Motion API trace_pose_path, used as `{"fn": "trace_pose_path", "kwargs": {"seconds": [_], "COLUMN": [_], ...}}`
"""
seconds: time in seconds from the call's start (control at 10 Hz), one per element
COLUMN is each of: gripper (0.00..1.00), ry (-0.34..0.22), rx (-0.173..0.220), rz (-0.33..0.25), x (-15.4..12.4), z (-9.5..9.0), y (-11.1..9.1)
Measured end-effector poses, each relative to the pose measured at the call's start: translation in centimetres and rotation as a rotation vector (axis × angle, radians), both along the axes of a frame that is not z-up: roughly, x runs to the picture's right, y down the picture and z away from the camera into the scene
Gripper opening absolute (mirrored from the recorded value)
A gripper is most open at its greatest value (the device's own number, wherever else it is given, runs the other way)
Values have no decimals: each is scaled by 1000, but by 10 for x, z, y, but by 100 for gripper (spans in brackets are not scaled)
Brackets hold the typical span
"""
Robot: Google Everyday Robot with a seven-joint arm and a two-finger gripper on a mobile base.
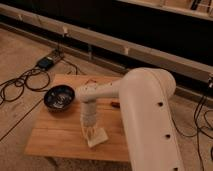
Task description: Wipe the white sponge on the table
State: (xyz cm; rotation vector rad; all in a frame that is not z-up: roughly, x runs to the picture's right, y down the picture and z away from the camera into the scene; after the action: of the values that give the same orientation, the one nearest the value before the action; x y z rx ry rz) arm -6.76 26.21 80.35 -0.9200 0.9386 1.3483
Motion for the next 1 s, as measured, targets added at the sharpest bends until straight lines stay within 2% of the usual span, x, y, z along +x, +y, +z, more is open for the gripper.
{"fn": "trace_pose_path", "kwargs": {"seconds": [0.3,0.5,0.8,1.0], "gripper": [0,0,0,0], "ry": [44,44,22,-14], "rx": [42,75,125,158], "rz": [-53,-92,-126,-135], "x": [24,28,15,-9], "z": [22,36,56,67], "y": [-20,-39,-67,-84]}}
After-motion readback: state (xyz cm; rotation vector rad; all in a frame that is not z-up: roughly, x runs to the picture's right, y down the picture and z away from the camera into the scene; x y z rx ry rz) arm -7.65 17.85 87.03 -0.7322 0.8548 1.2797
